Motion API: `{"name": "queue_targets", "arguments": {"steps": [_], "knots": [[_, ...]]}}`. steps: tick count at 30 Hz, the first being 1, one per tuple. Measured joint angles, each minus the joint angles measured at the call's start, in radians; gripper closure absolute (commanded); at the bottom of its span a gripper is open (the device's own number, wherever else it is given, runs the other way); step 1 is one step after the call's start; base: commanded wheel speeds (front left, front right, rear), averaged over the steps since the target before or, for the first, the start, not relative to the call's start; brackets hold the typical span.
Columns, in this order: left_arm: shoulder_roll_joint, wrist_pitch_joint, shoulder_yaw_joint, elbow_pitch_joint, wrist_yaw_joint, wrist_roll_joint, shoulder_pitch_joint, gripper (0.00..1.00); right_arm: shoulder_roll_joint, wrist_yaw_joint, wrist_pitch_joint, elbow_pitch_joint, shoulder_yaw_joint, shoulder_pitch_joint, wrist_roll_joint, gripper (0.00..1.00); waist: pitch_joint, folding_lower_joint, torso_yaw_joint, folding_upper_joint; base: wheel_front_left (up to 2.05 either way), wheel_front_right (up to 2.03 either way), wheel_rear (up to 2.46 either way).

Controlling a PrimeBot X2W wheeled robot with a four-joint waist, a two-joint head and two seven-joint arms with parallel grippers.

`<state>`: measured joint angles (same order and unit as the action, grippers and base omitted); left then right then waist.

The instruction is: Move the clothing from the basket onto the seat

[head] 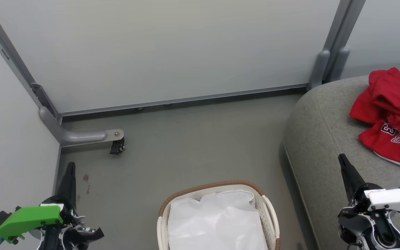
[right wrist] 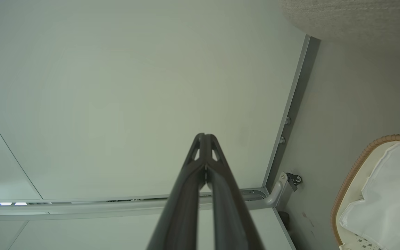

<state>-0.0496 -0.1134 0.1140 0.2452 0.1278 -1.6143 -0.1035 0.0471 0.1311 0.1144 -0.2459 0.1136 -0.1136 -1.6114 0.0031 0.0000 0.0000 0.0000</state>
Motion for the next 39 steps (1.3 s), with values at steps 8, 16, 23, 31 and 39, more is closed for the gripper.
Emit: {"name": "queue_targets", "arguments": {"steps": [8,16,23,31,39], "knots": [[0.0,0.0,0.0,0.0,0.0,0.0,0.0,1.0,0.0,0.0,0.0,0.0,0.0,0.0,0.0,1.0,0.0,0.0,0.0,0.0,0.0,0.0,0.0],[0.0,0.0,0.0,0.0,0.0,0.0,0.0,1.0,0.0,0.0,0.0,0.0,0.0,0.0,0.0,1.0,0.0,0.0,0.0,0.0,0.0,0.0,0.0],[0.0,0.0,0.0,0.0,0.0,0.0,0.0,1.0,0.0,0.0,0.0,0.0,0.0,0.0,0.0,1.0,0.0,0.0,0.0,0.0,0.0,0.0,0.0],[0.0,-0.001,0.0,0.0,0.0,0.0,0.0,1.0,0.0,0.0,0.0,0.0,0.0,0.0,0.0,1.0,0.0,0.0,0.0,0.0,0.0,0.0,0.0],[0.0,-0.001,0.001,0.0,0.0,0.0,0.0,1.0,0.0,0.0,0.0,0.0,0.0,0.0,0.0,1.0,0.0,0.0,0.0,0.0,0.0,0.0,0.0]]}}
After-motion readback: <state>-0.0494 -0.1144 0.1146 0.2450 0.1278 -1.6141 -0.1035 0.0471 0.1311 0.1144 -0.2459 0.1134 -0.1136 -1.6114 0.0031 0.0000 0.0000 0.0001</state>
